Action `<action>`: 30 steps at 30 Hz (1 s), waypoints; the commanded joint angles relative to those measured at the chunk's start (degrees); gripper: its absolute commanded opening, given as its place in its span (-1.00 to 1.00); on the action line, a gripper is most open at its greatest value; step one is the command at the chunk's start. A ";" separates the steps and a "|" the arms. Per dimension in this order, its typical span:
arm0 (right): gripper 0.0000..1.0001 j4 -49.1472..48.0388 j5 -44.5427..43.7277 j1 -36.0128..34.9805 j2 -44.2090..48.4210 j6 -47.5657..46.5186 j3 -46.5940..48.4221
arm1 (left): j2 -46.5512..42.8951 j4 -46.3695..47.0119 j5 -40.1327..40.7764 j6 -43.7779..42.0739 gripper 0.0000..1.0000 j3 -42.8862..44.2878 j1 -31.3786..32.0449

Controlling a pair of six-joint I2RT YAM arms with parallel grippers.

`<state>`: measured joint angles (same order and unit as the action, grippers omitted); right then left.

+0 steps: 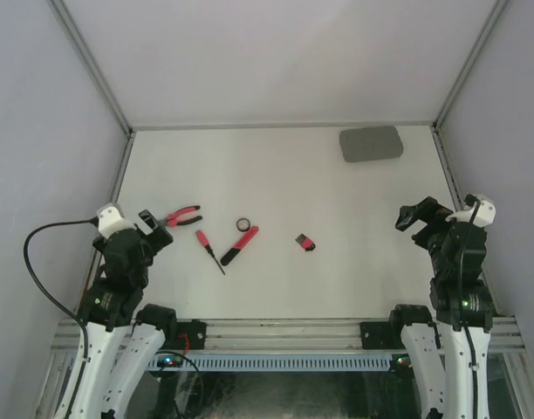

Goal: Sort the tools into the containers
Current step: Move the storage box to the center of the board.

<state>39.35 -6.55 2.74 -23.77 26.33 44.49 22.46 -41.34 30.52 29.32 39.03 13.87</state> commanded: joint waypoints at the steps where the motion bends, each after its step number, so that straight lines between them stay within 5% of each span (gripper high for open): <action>1: 0.99 1.97 8.09 4.61 -3.55 -1.71 4.36 | 3.65 1.01 -4.31 -3.10 0.99 4.83 -4.02; 14: 0.98 2.85 11.41 9.85 -19.40 0.40 8.12 | 10.44 0.98 -6.07 -3.59 1.00 9.26 -8.40; 30: 0.87 -8.07 12.22 9.58 -56.83 2.24 24.71 | 17.04 2.19 -15.87 -5.01 1.00 10.11 -8.48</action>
<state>38.26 4.19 13.02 -74.91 27.79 62.92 38.72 -41.23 17.34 25.82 46.30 5.65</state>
